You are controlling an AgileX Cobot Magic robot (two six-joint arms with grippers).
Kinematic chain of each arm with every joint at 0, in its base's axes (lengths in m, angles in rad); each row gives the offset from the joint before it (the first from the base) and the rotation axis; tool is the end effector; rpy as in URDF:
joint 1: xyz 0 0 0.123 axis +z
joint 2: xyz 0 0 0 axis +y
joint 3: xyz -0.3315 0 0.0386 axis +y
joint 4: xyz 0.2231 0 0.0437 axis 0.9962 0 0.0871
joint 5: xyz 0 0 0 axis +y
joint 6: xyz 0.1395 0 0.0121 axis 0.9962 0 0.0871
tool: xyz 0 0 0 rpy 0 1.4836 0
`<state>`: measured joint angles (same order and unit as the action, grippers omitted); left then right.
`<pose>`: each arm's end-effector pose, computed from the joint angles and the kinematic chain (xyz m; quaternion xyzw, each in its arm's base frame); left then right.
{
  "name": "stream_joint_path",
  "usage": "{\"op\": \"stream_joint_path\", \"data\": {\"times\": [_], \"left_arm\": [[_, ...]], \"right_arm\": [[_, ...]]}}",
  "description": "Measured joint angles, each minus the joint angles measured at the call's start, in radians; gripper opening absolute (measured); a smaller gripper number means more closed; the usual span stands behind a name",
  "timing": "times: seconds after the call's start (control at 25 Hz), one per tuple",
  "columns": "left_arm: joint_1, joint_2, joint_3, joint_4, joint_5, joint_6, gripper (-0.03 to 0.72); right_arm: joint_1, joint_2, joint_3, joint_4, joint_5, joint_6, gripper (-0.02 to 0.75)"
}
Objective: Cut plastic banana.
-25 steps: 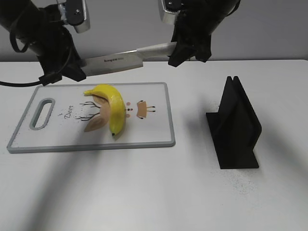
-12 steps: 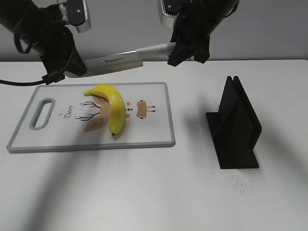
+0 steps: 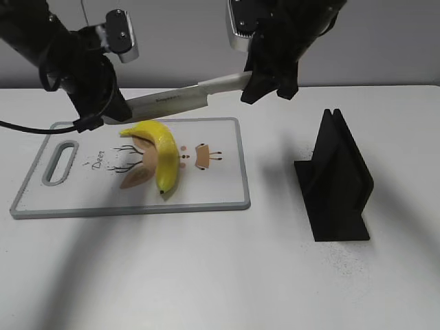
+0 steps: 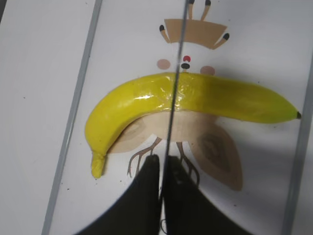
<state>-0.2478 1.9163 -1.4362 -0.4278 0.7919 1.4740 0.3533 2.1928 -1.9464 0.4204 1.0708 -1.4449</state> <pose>0.3997 -0.1438 0.2361 0.6509 0.7141 -0.0368 0.2551 0.4517 0.2201 0.2365 -0.7124 0.6527 0.0826 0.2442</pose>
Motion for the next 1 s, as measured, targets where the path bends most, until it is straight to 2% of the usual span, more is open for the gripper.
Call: {"op": "stream_joint_path", "data": {"times": [0.24,0.48,0.72,1.0], "left_arm": [[0.000,0.030,0.000,0.002,-0.037,0.004,0.007],[0.000,0.198,-0.005,-0.066,-0.089,0.013,0.010],[0.000,0.223,-0.026,-0.089,-0.076,0.024,0.017],[0.000,0.204,-0.020,-0.086,-0.081,0.021,0.017]], "right_arm": [[-0.013,0.053,0.000,0.010,-0.026,-0.002,0.165],[-0.014,0.180,-0.003,-0.027,-0.048,-0.007,0.166],[-0.021,0.231,-0.013,-0.052,-0.053,-0.008,0.169],[-0.016,0.240,-0.100,-0.062,0.030,-0.003,0.169]]}}
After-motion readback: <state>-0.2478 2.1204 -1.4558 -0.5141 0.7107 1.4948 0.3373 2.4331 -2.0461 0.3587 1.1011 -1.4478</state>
